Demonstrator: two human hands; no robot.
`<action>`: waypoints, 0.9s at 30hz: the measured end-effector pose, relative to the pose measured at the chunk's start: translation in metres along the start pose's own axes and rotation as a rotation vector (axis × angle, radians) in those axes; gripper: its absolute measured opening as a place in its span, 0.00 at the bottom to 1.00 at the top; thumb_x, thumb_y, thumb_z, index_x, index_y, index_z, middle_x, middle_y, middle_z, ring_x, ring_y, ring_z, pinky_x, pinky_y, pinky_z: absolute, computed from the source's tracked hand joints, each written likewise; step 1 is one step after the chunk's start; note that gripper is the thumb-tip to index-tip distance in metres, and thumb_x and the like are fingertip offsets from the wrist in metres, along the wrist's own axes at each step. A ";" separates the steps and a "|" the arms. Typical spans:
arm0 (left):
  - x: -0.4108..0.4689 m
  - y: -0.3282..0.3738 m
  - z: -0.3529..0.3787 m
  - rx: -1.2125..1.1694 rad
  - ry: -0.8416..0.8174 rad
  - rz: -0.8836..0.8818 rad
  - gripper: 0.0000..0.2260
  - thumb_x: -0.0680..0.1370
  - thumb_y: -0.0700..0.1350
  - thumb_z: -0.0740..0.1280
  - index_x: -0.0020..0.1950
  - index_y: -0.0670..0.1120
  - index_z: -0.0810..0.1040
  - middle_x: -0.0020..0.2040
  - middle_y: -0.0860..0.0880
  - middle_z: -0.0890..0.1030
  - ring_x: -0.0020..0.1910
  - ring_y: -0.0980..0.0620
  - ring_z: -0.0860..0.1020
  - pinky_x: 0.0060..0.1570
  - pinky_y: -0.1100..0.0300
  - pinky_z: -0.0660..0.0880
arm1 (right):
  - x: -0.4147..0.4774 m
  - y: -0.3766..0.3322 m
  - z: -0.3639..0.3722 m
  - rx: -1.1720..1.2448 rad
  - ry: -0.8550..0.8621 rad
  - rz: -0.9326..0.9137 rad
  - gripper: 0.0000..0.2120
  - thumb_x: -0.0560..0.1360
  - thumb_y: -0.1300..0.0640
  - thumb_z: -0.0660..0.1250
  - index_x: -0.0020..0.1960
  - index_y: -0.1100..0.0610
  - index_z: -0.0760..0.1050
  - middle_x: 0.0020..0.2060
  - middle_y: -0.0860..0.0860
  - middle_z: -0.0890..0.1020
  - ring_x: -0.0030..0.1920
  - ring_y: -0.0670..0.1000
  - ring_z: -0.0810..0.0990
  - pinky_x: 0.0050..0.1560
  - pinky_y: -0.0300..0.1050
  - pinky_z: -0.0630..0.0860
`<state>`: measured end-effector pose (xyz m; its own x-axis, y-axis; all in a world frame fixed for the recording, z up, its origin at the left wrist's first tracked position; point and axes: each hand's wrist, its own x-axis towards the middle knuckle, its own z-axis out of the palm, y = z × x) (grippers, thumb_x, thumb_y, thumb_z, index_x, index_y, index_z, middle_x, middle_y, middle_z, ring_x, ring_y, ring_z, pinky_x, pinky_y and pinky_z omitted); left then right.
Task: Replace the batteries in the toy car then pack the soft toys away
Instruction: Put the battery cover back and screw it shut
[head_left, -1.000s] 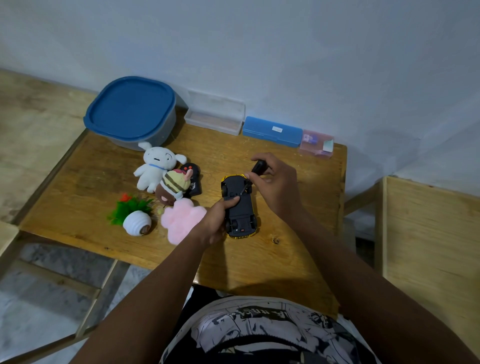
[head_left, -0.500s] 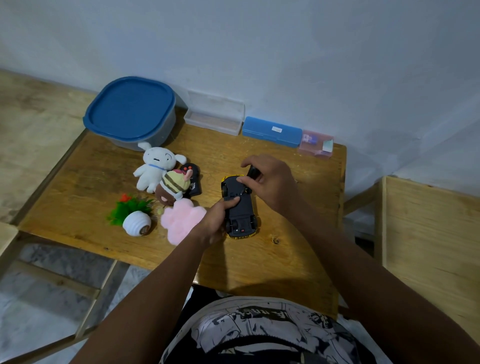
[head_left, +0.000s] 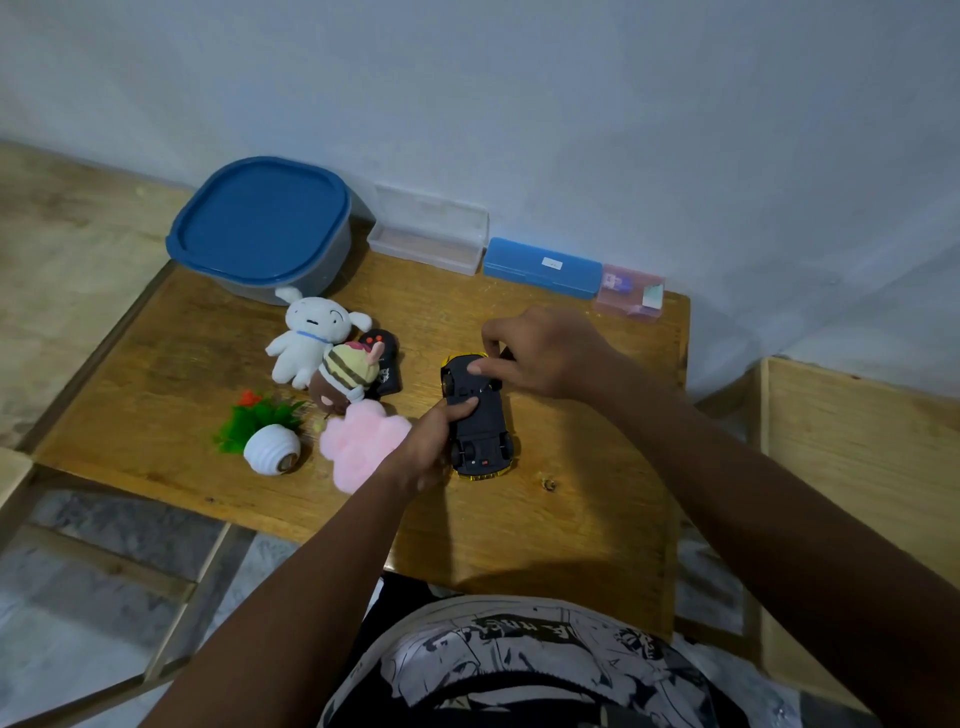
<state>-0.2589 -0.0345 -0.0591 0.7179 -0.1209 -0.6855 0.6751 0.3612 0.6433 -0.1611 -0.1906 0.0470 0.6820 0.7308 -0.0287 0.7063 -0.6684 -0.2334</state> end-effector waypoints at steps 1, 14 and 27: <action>0.000 0.001 0.000 -0.004 0.000 -0.001 0.19 0.82 0.49 0.63 0.72 0.44 0.71 0.61 0.40 0.82 0.56 0.41 0.82 0.52 0.49 0.80 | 0.001 0.000 -0.003 0.018 -0.047 0.010 0.14 0.76 0.40 0.65 0.50 0.50 0.73 0.36 0.47 0.77 0.40 0.51 0.75 0.36 0.44 0.68; -0.001 0.001 0.001 -0.017 0.008 0.000 0.18 0.83 0.47 0.63 0.72 0.44 0.71 0.64 0.39 0.80 0.57 0.41 0.81 0.55 0.48 0.80 | 0.018 -0.001 -0.017 -0.188 -0.206 -0.002 0.14 0.79 0.41 0.61 0.46 0.51 0.75 0.42 0.50 0.77 0.46 0.55 0.78 0.42 0.48 0.75; -0.001 0.002 0.001 -0.014 -0.005 0.003 0.18 0.83 0.47 0.62 0.72 0.44 0.71 0.59 0.42 0.82 0.54 0.43 0.82 0.49 0.51 0.80 | 0.028 -0.003 -0.019 -0.120 -0.321 -0.017 0.13 0.78 0.43 0.65 0.40 0.48 0.67 0.37 0.46 0.71 0.45 0.53 0.75 0.42 0.46 0.71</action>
<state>-0.2587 -0.0350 -0.0565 0.7207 -0.1241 -0.6820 0.6706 0.3743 0.6405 -0.1402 -0.1705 0.0658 0.5892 0.7356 -0.3343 0.7473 -0.6534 -0.1209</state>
